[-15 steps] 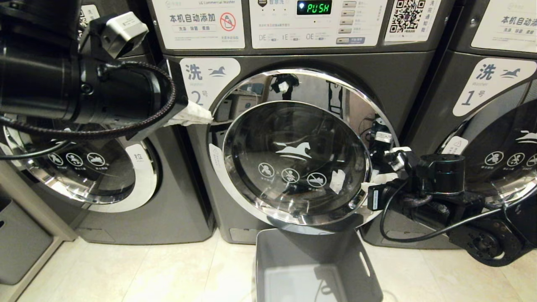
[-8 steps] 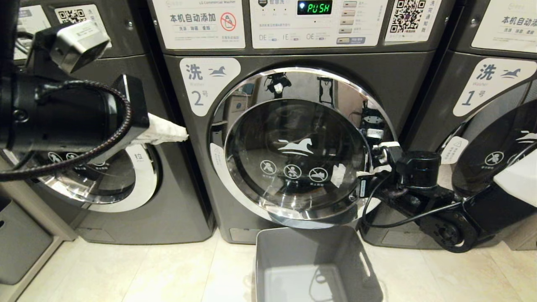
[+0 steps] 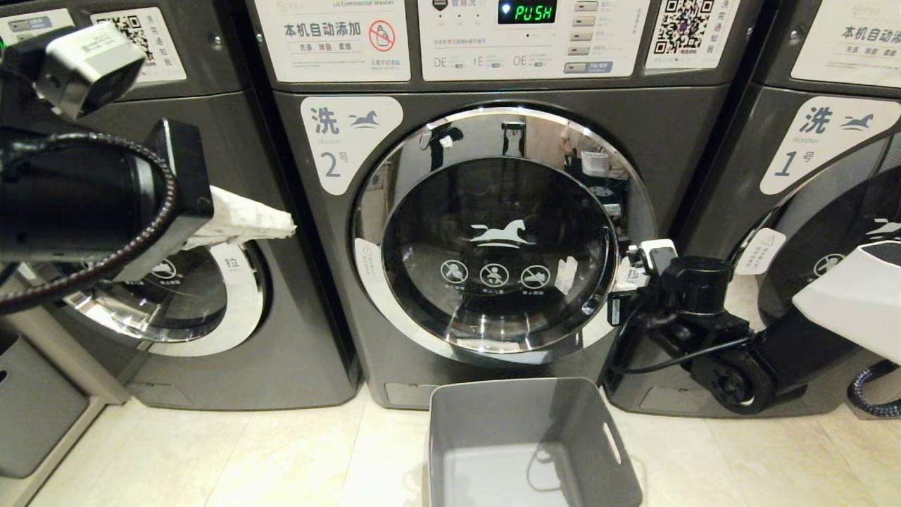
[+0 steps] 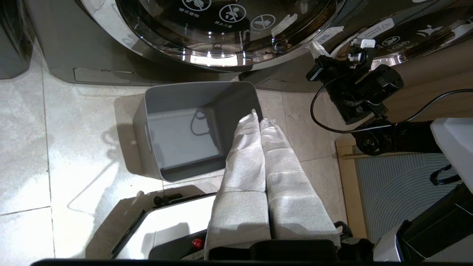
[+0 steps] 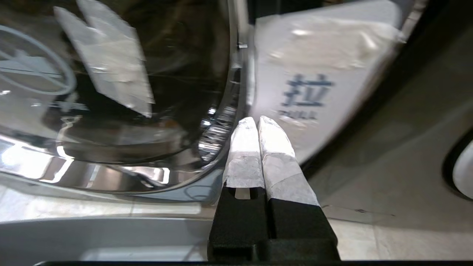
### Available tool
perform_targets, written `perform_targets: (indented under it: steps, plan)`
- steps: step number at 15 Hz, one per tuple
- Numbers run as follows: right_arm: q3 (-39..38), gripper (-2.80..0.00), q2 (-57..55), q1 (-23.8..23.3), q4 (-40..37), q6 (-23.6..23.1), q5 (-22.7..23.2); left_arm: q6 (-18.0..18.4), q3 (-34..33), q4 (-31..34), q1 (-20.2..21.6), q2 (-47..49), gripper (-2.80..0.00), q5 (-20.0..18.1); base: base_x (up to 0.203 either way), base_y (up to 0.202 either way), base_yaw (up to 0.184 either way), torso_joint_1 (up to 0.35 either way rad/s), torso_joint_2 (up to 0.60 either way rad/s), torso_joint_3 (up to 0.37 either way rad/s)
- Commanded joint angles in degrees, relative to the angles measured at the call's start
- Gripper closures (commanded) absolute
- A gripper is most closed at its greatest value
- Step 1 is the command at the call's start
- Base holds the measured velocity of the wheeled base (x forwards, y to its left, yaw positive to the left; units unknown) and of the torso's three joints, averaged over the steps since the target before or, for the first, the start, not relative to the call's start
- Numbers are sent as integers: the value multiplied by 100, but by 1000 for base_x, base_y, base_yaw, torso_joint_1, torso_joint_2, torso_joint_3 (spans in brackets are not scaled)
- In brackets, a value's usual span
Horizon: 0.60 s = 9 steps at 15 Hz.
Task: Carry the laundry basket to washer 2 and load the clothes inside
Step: Press the washing machine door tightly with the right hand
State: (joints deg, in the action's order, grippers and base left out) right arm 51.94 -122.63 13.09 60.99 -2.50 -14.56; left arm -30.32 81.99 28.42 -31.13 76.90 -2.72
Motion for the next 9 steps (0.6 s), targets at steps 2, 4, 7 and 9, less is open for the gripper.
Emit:
perform_targets:
  steps: [2,4,7,9]
  plan:
    - [54,0,-14,-87,72,-4,5,-18,9,15,2,-8,0,-1,0,0,0,0,0,0]
    - [162,0,-29,-99,382,-30,-8,-18,2,15,-7,-8,0,58,0,0,0,0,0,0]
    - [405,0,-157,-134,488,-11,-37,-18,1,15,-7,-25,0,114,0,0,0,0,0,0]
    - [541,0,-310,-139,780,-65,-224,-18,1,24,-7,-70,0,114,0,0,0,0,0,0]
